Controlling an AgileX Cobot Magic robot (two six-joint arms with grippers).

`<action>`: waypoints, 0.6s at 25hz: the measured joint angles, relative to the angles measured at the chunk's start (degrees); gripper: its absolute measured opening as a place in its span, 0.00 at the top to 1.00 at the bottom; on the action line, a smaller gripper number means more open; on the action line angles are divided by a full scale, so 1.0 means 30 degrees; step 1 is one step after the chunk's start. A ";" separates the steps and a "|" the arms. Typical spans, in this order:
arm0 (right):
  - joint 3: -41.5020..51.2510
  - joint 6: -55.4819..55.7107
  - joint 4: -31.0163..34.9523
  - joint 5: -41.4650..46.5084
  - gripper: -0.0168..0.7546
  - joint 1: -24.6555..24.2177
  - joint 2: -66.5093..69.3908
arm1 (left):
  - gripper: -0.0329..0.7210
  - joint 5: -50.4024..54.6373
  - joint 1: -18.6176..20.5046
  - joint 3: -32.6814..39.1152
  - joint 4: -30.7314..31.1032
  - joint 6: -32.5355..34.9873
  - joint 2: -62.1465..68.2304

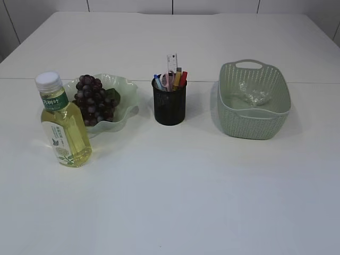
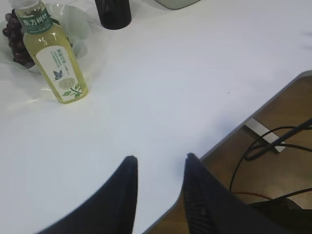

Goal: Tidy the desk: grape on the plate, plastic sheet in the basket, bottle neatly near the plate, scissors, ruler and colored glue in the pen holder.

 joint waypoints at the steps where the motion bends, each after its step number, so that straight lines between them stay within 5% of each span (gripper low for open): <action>1: 0.0213 0.0028 0.0043 0.0212 0.48 0.0000 0.0000 | 0.64 -0.0262 0.0000 0.0142 0.0080 0.0000 0.0000; 15: 0.0572 0.0667 -0.0189 0.0426 0.48 0.0000 0.0000 | 0.64 -0.0880 0.0000 0.0399 0.0286 0.0000 0.0000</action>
